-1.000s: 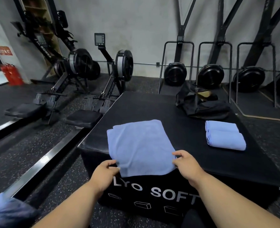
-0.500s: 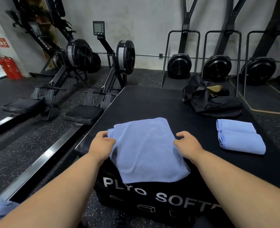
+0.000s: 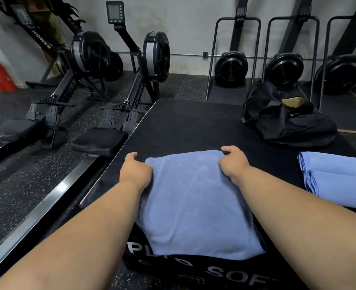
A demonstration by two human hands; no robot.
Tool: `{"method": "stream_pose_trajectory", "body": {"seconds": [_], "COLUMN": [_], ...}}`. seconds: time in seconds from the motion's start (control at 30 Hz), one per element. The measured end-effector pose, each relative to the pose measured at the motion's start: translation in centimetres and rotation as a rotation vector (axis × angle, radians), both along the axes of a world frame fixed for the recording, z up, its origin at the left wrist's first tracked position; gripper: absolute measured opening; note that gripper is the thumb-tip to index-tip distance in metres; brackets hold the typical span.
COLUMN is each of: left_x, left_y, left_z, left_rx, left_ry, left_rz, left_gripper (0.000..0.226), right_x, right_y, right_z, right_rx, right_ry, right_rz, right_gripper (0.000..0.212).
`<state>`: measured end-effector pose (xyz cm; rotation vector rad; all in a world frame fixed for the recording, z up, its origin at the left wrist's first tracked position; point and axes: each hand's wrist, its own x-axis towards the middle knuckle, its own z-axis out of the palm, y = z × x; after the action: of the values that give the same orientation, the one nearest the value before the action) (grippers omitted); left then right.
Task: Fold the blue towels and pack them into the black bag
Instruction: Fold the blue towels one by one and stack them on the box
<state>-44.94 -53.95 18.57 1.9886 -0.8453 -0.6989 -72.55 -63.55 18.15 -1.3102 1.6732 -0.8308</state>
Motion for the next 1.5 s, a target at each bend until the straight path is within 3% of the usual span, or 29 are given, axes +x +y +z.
{"method": "stream_pose_trajectory", "body": {"seconds": [0.17, 0.27, 0.37, 0.43, 0.67, 0.87, 1.03, 1.2, 1.37, 1.43, 1.5], "left_x": [0.5, 2.4, 3.6, 3.9, 3.0, 2.6, 2.2, 2.7, 3.8, 3.8, 3.6], "left_y": [0.2, 2.7, 6.6, 8.0, 6.9, 4.2, 3.0, 2.6, 4.0, 5.0, 5.6], "left_z": [-0.4, 0.3, 0.3, 0.1, 0.0, -0.5, -1.1, -1.9, -1.2, -1.0, -0.8], "left_rx": [-0.237, -0.337, -0.178, -0.062, -0.041, 0.028, 0.019, -0.008, -0.059, 0.002, 0.025], "left_ry": [0.219, 0.341, 0.295, 0.201, -0.048, -0.172, -0.193, -0.142, 0.047, 0.021, -0.058], "left_rz": [-0.027, -0.220, -0.459, -0.509, -0.239, -0.124, -0.125, -0.139, -0.313, -0.445, -0.488], "left_gripper": [0.068, 0.059, 0.064, 0.070, 0.038, 0.062, 0.066, 0.055, 0.087, 0.099, 0.096], "right_x": [-0.8, -3.0, -5.4, -6.4, -5.3, -3.6, -2.2, -1.6, -2.4, -2.9, -3.0], "right_y": [-0.1, 1.6, 4.2, 5.9, 5.7, 3.2, 2.1, 1.6, 2.5, 2.9, 3.1], "right_z": [1.3, 2.9, 2.7, 2.2, 1.9, 1.2, -0.5, -1.4, -0.6, -0.4, -0.3], "right_rx": [-0.047, -0.031, 0.023, 0.059, -0.061, -0.082, -0.085, -0.103, -0.134, -0.108, -0.089], "right_ry": [-0.300, -0.496, -0.335, -0.179, -0.065, 0.111, 0.120, 0.137, 0.067, 0.082, 0.113], "right_rz": [0.020, 0.130, 0.229, 0.294, 0.265, 0.317, 0.301, 0.316, 0.397, 0.462, 0.509], "right_gripper": [0.058, 0.056, 0.057, 0.056, 0.035, 0.032, 0.045, 0.042, 0.056, 0.066, 0.071]}}
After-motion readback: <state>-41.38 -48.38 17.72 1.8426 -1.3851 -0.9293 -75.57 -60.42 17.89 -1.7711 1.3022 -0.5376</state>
